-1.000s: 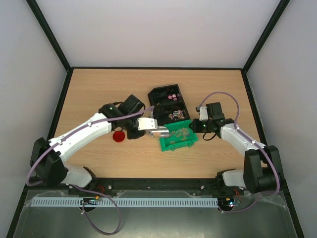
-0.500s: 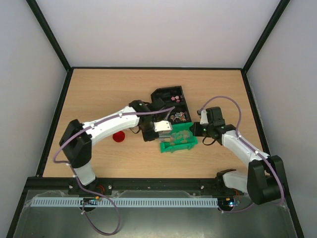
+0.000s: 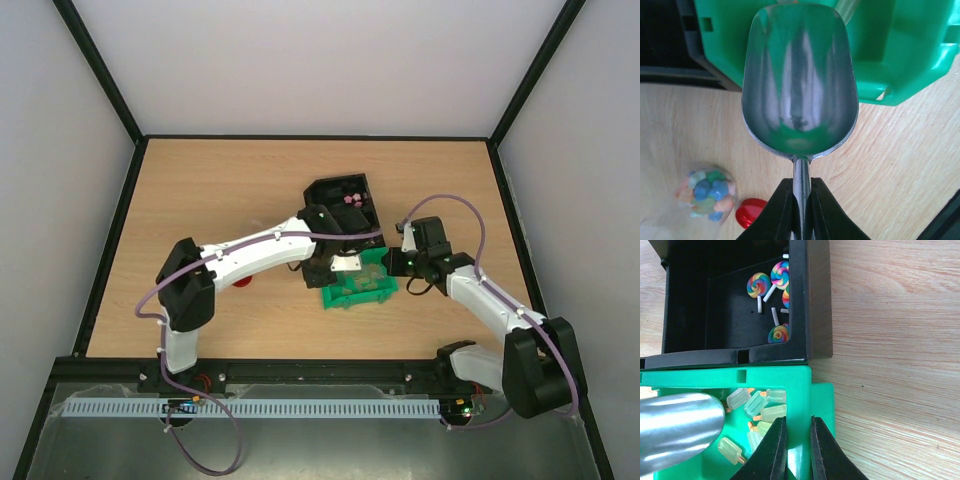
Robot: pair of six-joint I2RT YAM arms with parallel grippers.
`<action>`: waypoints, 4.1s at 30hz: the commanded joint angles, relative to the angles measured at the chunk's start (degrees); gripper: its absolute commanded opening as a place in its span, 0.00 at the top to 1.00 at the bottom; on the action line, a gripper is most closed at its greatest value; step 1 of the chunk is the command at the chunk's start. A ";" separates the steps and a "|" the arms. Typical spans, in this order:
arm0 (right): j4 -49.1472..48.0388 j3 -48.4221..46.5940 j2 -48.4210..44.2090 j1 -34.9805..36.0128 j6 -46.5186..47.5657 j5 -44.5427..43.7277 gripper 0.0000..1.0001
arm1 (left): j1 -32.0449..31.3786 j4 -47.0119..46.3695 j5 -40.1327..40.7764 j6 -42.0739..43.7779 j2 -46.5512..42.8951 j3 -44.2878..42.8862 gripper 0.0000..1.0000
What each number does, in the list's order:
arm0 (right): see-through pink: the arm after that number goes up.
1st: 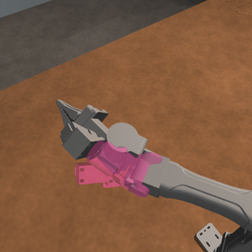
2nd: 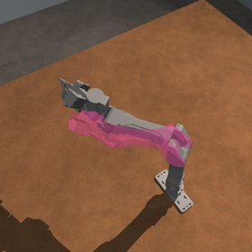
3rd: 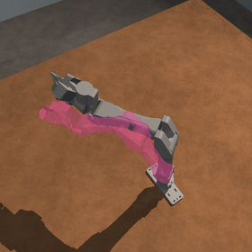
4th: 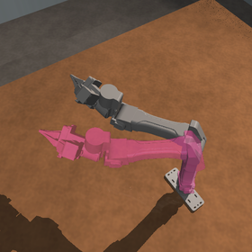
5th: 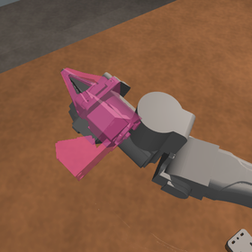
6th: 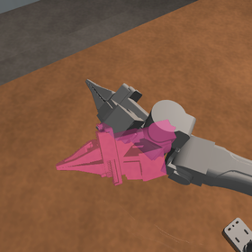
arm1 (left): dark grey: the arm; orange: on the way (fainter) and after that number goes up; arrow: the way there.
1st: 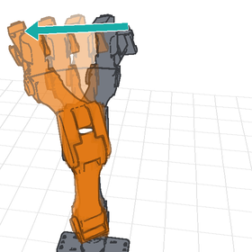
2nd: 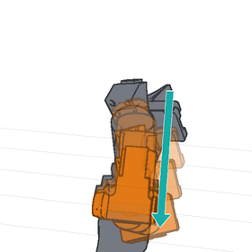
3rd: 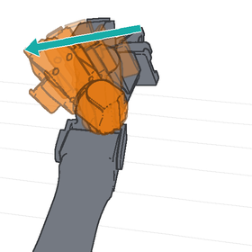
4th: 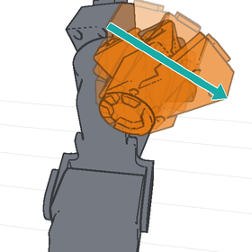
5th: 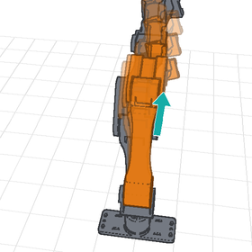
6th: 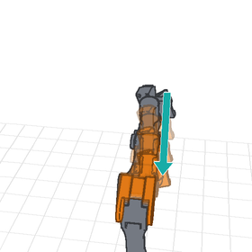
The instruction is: Pack the candies
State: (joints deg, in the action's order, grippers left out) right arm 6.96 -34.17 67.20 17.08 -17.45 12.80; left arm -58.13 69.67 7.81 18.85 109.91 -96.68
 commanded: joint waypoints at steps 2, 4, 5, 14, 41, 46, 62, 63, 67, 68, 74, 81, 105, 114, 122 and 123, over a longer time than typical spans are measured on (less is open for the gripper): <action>-1.15 -1.67 -3.33 0.14 -1.33 -4.86 0.99 | 0.03 5.03 6.53 -0.72 -1.40 0.15 0.98; -1.35 -1.20 -4.20 0.29 -1.63 -4.88 0.99 | -0.05 5.03 5.92 -1.12 -0.72 0.23 0.98; -1.48 -1.00 -4.65 0.38 -1.95 -5.00 0.99 | -0.05 4.97 5.63 -1.18 -0.22 0.37 0.98; -0.33 -1.29 -7.26 1.46 -4.22 -3.77 0.99 | -0.05 4.95 2.33 -1.04 4.49 0.65 0.98; -4.26 1.66 -7.24 1.82 -4.99 1.44 0.99 | 2.82 -8.86 -8.17 0.49 5.42 3.53 0.98; -4.48 1.71 -7.09 1.82 -4.85 2.22 0.99 | 2.87 -7.17 -7.23 0.68 3.37 8.00 0.98; -8.85 3.49 -6.46 1.82 -6.28 7.95 0.99 | 1.37 -29.62 -19.72 2.42 6.54 13.05 0.98; -8.89 3.50 -6.54 1.82 -6.28 7.60 0.99 | 2.14 -32.00 -21.87 2.37 5.03 15.58 0.98; -8.71 3.81 -6.60 1.82 -6.02 6.18 0.99 | 5.09 -40.87 -26.02 2.34 0.10 23.10 0.98; -8.60 3.80 -6.56 1.82 -5.95 5.85 0.99 | 5.45 -42.25 -26.45 2.17 -0.40 23.95 0.98; -8.06 3.40 -5.78 1.82 -5.12 4.94 0.99 | 7.48 -51.01 -30.39 1.00 -4.21 28.93 0.98; -6.56 3.14 -5.69 1.65 -3.77 1.56 0.99 | 10.31 -52.51 -31.22 0.04 -7.24 30.35 0.98; -5.99 2.50 -2.70 0.23 -2.14 -1.64 0.99 | 14.71 -56.50 -36.41 7.60 -19.26 43.22 0.98; -6.73 2.82 -1.66 0.07 -0.43 -1.02 0.99 | 17.86 -57.38 -39.42 7.19 -23.95 41.39 0.98; -7.24 3.16 -1.15 -0.29 1.28 -0.81 0.86 | 27.42 -40.42 -41.00 12.12 -30.22 34.34 0.98; -7.38 3.25 -1.13 -0.33 1.36 -0.91 0.83 | 29.04 -37.66 -40.94 12.97 -31.08 33.83 0.98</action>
State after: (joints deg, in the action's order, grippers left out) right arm 1.58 -30.30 65.60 17.19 -18.72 12.60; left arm -33.78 21.63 -30.79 27.62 82.72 -59.68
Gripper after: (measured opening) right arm 0.127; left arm 0.088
